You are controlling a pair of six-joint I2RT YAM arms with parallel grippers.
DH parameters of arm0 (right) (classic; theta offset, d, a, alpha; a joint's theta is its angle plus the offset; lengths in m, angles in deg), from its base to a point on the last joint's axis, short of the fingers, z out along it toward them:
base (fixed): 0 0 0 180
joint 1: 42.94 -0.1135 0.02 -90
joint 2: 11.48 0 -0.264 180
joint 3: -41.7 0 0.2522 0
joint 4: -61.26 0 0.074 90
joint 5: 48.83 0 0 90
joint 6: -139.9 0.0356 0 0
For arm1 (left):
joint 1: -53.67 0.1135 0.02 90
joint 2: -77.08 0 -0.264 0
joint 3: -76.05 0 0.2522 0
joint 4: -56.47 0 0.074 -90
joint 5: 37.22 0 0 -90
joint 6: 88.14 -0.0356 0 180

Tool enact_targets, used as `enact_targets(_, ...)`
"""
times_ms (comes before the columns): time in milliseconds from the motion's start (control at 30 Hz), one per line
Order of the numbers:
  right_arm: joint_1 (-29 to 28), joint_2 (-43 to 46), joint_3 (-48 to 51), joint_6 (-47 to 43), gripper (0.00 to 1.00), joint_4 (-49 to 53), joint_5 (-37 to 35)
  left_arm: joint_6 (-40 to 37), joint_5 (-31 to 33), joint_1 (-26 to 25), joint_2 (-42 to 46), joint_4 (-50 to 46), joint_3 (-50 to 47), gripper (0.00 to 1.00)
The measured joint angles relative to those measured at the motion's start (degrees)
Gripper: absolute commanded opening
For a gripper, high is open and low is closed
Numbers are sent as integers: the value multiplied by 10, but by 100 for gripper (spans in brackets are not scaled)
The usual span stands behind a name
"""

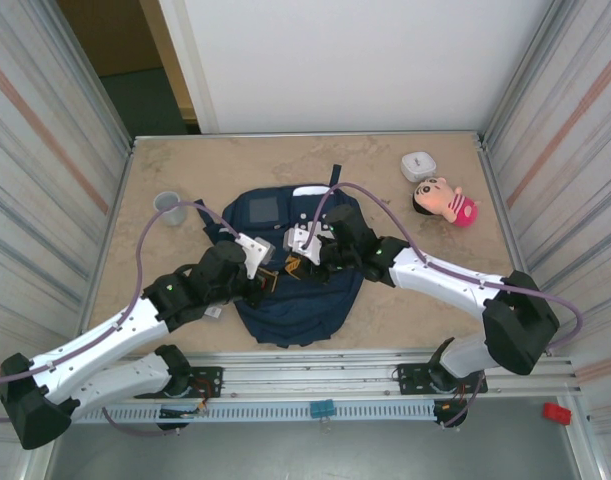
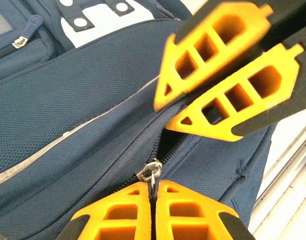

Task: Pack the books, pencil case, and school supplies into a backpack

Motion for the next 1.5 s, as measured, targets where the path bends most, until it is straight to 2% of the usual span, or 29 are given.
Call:
enact_targets(200, 42, 50, 54, 6, 6, -27, 24, 0, 28, 0, 13, -6, -2, 0)
enact_targets(267, 58, 67, 71, 9, 8, -33, 29, 0, 31, 2, 20, -6, -9, 0)
enact_targets(300, 63, 73, 76, 10, 16, -34, 30, 0, 33, 4, 23, -6, -13, 0)
enact_targets(333, 66, 77, 80, 12, 34, -34, 30, 0, 33, 7, 25, -5, -16, 0)
enact_targets(367, 68, 80, 82, 17, 48, -34, 29, -1, 33, 10, 26, -6, -19, 0)
enact_targets(433, 70, 82, 83, 20, 57, -35, 26, -5, 29, 12, 26, -8, -21, 0)
enact_targets(533, 62, 81, 80, 21, 63, -31, 12, -11, 16, 14, 27, -4, -21, 0)
enact_targets(767, 9, 24, 8, 16, 63, -7, -7, -20, -12, 15, 27, 5, -21, 0)
enact_targets(933, 0, -11, -23, 6, 55, 5, -11, -20, -19, 15, 27, 8, -21, 0)
enact_targets(1000, 0, -15, -26, 4, 46, 11, -9, -20, -19, 15, 27, 8, -21, 0)
enact_targets(1133, 0, -14, -26, -2, 13, 26, 5, -20, -15, 15, 27, 10, -21, 0)
enact_targets(1200, 0, -9, -23, -2, 5, 30, 12, -20, -7, 15, 28, 10, -21, 0)
enact_targets(1267, 6, 5, -9, 2, 3, 25, 16, -20, 1, 15, 31, 9, -21, 0)
enact_targets(1400, 32, 52, 39, 8, 3, -6, 33, -20, 7, 15, 41, 22, -28, 0)
enact_targets(1433, 38, 64, 50, 9, 10, -11, 37, -21, 6, 14, 43, 27, -32, 0)
enact_targets(1500, 47, 82, 67, 14, 39, -17, 42, -22, -1, 14, 43, 37, -38, 0)
